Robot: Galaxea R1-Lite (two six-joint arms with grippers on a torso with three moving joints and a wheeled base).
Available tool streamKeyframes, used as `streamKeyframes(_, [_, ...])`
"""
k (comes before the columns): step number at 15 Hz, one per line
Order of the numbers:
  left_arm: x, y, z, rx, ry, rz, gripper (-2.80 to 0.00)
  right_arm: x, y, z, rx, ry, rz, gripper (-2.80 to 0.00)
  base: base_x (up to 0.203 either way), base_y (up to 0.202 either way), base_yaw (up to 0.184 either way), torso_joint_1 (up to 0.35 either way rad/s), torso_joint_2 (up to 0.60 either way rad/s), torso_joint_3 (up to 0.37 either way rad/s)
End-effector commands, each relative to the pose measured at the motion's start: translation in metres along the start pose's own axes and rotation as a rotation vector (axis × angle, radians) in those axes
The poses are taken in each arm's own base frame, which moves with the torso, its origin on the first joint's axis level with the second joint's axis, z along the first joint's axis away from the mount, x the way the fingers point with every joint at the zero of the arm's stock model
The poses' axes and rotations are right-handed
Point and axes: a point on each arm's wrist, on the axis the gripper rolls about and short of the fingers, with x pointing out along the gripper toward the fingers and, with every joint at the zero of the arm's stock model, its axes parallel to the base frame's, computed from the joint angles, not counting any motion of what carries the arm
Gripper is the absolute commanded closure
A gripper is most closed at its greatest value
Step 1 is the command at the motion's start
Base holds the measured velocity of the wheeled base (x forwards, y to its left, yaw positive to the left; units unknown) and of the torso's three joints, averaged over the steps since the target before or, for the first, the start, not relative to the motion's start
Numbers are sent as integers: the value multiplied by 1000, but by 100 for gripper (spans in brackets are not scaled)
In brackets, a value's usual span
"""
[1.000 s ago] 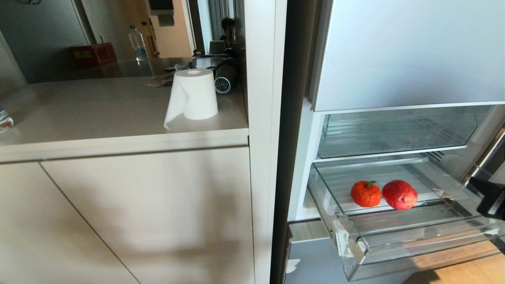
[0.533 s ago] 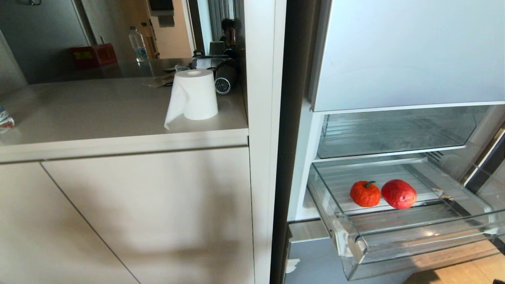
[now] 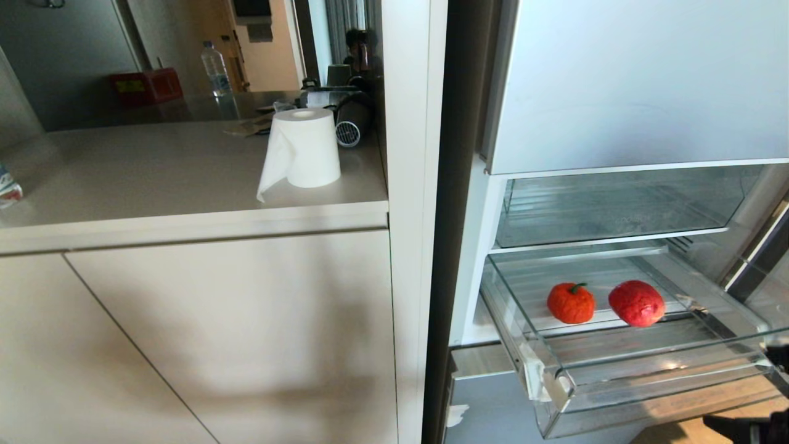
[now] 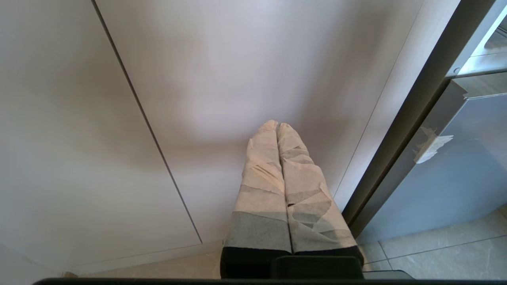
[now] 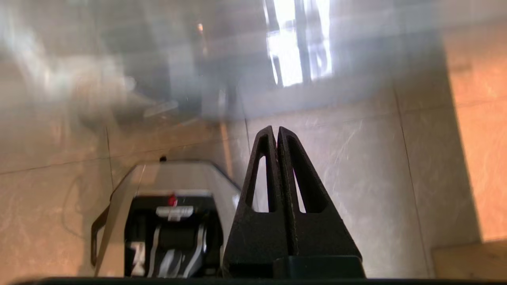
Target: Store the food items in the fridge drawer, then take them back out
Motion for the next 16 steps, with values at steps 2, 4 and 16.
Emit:
streamKeyframes(2, [0, 0, 0, 0, 1, 1, 0, 72, -5, 31, -2, 97, 16, 0, 0, 0, 0, 0, 0, 0])
streamKeyframes(4, [0, 0, 0, 0, 1, 0, 0, 112, -3, 57, 0, 0, 80, 0, 0, 0, 0, 0, 0, 0])
streamKeyframes(16, [0, 0, 0, 0, 1, 1, 0, -52, 14, -18, 4, -509, 270, 0, 0, 0, 0, 0, 0, 0])
